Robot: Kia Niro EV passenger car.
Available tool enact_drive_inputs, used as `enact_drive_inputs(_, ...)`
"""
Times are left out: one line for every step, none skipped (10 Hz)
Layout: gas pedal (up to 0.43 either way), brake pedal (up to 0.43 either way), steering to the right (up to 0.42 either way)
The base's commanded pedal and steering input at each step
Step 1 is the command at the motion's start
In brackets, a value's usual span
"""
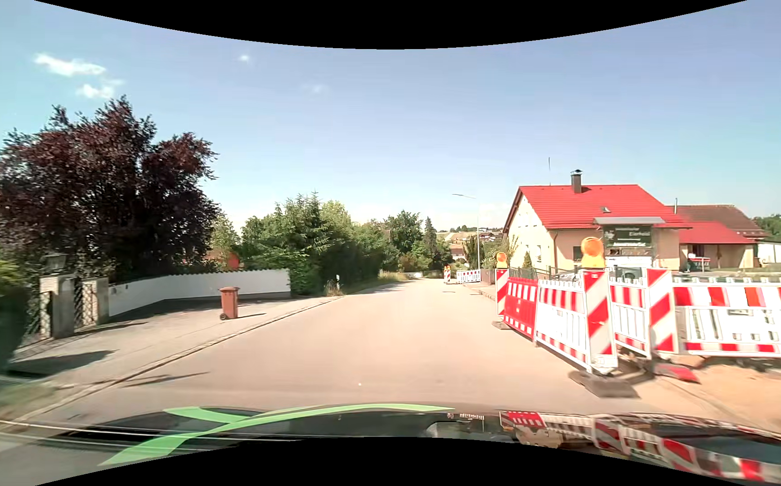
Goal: Follow the waypoints while adhering to traffic rules and regulations
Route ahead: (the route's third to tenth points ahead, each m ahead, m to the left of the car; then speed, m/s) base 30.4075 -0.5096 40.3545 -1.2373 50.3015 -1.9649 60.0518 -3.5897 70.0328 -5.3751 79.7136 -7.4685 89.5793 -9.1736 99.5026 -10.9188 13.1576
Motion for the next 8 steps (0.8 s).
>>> enact_drive_inputs(0.079,0.0,0.0)
enact_drive_inputs(0.087,0.0,0.001)
enact_drive_inputs(0.087,0.0,0.0)
enact_drive_inputs(0.098,0.0,0.0)
enact_drive_inputs(0.098,0.0,0.0)
enact_drive_inputs(0.098,0.0,0.0)
enact_drive_inputs(0.11,0.0,0.0)
enact_drive_inputs(0.11,0.0,0.0)
